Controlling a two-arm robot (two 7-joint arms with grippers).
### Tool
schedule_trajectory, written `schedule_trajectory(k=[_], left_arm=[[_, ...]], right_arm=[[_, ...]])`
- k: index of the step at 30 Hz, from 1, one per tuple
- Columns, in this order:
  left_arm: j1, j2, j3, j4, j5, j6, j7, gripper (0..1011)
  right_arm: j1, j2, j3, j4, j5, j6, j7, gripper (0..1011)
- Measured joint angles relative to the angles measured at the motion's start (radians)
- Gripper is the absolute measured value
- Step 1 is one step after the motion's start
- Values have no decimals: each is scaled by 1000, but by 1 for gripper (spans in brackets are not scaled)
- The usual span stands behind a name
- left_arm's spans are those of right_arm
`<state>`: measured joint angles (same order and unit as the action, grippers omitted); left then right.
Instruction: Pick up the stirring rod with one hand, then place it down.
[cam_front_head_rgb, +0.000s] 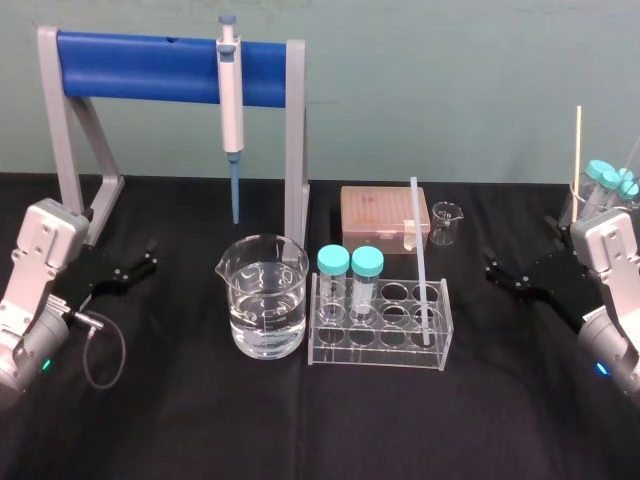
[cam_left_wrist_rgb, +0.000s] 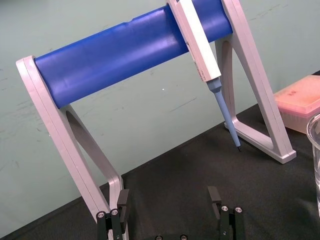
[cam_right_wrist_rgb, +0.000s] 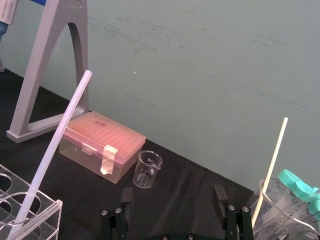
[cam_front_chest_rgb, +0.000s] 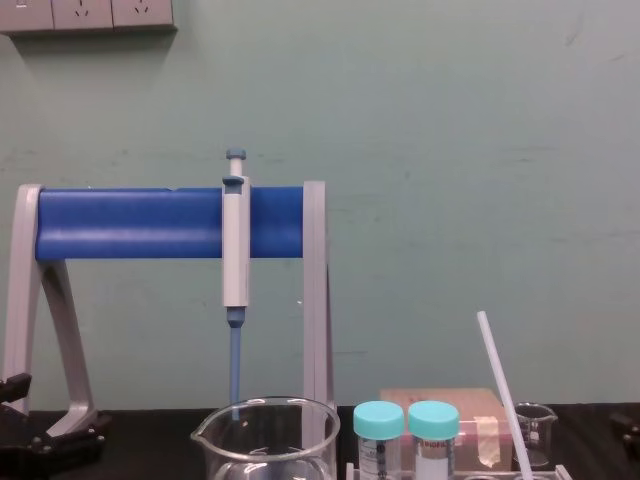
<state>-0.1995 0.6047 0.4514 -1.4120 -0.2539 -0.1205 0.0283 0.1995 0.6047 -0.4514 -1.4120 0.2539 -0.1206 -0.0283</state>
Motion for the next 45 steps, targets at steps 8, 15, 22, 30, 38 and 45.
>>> schedule_trajectory(k=[8, 15, 22, 30, 38, 45], left_arm=[[0, 0, 0, 0, 0, 0, 0, 1000], [0, 0, 0, 0, 0, 0, 0, 1000], [0, 0, 0, 0, 0, 0, 0, 1000], [0, 0, 0, 0, 0, 0, 0, 1000], [0, 0, 0, 0, 0, 0, 0, 1001], [0, 0, 0, 0, 0, 0, 0, 1000]], right_arm=[[0, 0, 0, 0, 0, 0, 0, 1004], [0, 0, 0, 0, 0, 0, 0, 1004], [0, 0, 0, 0, 0, 0, 0, 1004], [0, 0, 0, 0, 0, 0, 0, 1004], [-14, -15, 37, -12, 47, 5, 37, 1004], [-22, -47, 91, -45, 177, 59, 119, 1004]])
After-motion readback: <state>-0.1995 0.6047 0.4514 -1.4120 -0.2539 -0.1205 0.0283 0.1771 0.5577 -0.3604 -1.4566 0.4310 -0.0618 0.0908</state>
